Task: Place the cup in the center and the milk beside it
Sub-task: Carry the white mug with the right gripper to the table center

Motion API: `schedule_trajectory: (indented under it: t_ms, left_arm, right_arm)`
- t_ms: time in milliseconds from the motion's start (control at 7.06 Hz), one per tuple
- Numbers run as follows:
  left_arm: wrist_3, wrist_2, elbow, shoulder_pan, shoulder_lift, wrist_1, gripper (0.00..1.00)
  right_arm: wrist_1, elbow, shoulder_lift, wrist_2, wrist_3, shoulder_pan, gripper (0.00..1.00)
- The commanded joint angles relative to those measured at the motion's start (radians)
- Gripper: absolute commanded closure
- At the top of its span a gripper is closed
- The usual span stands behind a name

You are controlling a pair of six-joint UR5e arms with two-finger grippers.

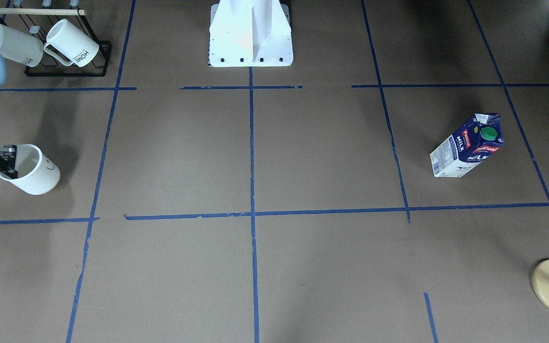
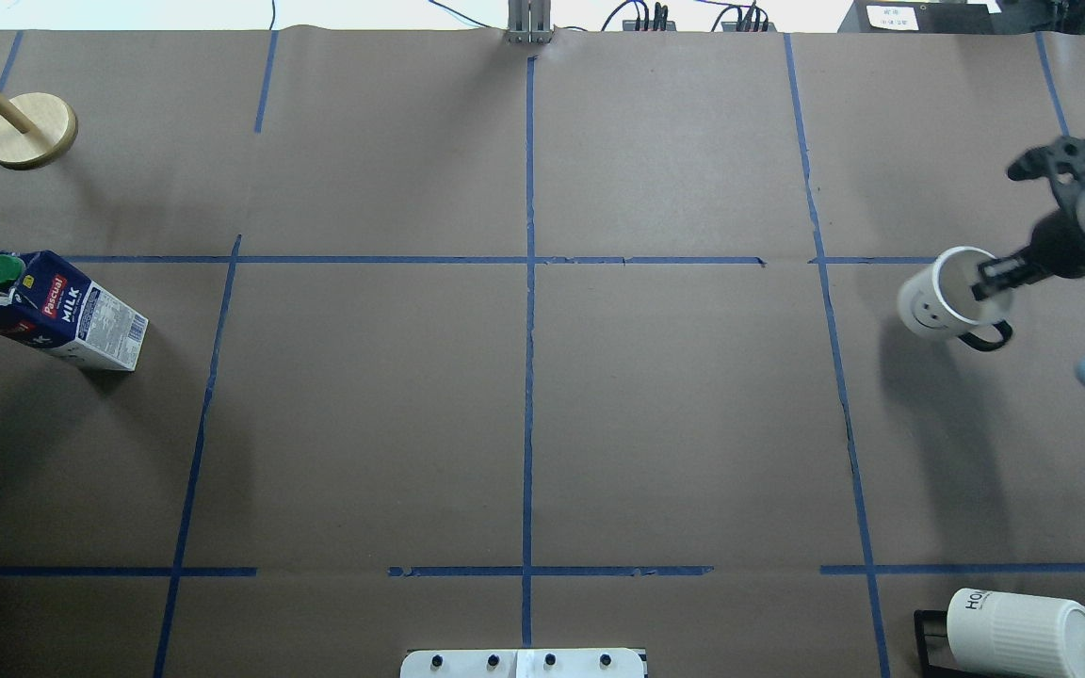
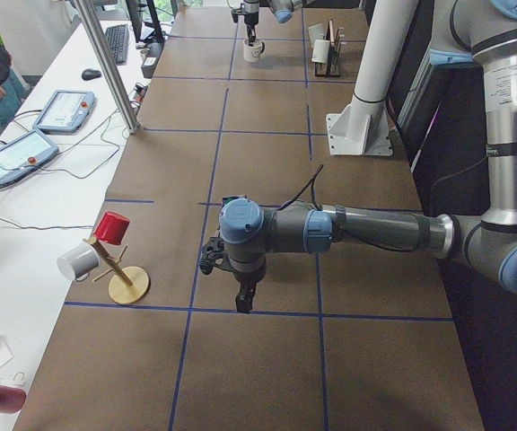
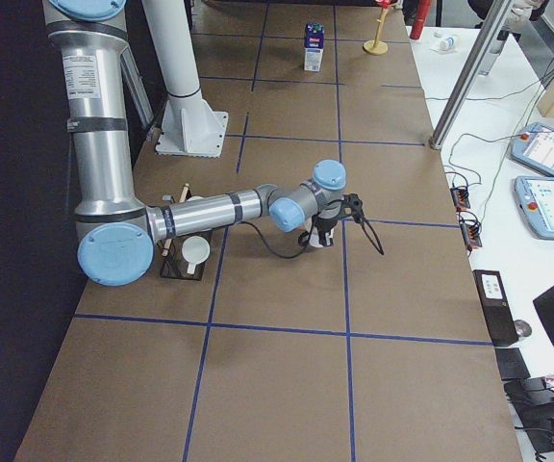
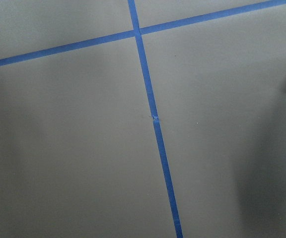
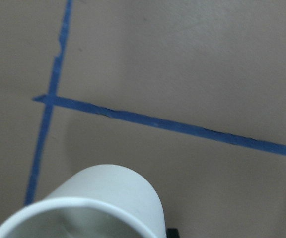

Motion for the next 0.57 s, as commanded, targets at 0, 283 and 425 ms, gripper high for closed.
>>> schedule_trajectory:
  t_ms: [0,283,425]
  left_arm:
    - [-0.001,0.0,-0.009,0.0,0.0,0.0,0.0]
    - [0.0,0.0,-0.011,0.0,0.0,0.0,0.0]
    - [0.0,0.0,-0.011,0.0,0.0,0.001,0.0]
  right_arm:
    - [-0.222,0.0,0.251,-0.013,0.172,-0.112,0.99]
    - [-0.354,-0.059,0.475,-0.149,0.389,-0.253,0.99]
    - [-0.354,-0.125,0.566,-0.16,0.484,-0.298,0.99]
